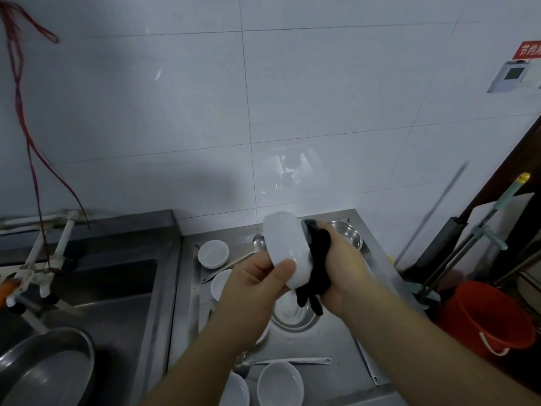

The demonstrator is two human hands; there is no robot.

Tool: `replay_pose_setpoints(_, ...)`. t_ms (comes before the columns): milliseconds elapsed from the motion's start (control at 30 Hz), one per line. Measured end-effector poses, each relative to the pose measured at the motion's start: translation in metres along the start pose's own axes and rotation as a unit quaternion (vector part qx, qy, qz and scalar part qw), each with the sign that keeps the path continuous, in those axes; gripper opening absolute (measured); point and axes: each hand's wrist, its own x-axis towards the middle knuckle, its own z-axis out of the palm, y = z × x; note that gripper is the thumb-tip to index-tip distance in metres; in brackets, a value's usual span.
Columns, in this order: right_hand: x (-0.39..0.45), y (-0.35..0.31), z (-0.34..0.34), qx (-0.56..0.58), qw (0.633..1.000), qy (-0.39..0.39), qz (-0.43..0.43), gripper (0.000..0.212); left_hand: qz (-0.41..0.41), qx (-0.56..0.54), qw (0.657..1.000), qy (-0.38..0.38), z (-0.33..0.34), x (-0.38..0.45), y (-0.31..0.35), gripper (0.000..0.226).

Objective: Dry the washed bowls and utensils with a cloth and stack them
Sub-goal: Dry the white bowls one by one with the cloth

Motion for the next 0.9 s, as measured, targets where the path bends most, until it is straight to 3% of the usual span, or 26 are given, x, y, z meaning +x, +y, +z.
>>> replay_pose_setpoints(100, -0.010, 0.013, 0.005, -0.035, 0.997, 0.034, -0.055, 0.024, 0.039, 0.124, 0.991, 0.019, 0.001, 0.002, -0.008, 0.020)
replay_pose_setpoints(367, -0.029, 0.012, 0.003, -0.141, 0.974, 0.022, -0.174, 0.016, 0.053, 0.172, 0.984, 0.014, 0.000, 0.002, -0.005, 0.020)
replay_pose_setpoints(600, -0.020, 0.000, -0.009, -0.235, 0.958, 0.011, -0.165, 0.017, 0.064, 0.326, 0.943, -0.011, -0.008, 0.006, -0.010, 0.013)
replay_pose_setpoints(733, -0.014, -0.011, -0.013, -0.178, 0.979, 0.006, -0.096, 0.017, 0.095, 0.473, 0.874, -0.059, -0.018, 0.012, -0.013, 0.018)
replay_pose_setpoints(800, -0.015, -0.018, -0.015, -0.105, 0.994, -0.006, -0.042, 0.017, 0.125, 0.555, 0.817, -0.093, -0.018, 0.014, -0.008, 0.024)
replay_pose_setpoints(900, -0.012, -0.019, -0.022, -0.062, 0.997, -0.039, -0.033, 0.021, 0.134, 0.661, 0.723, -0.151, -0.015, 0.018, -0.004, 0.044)
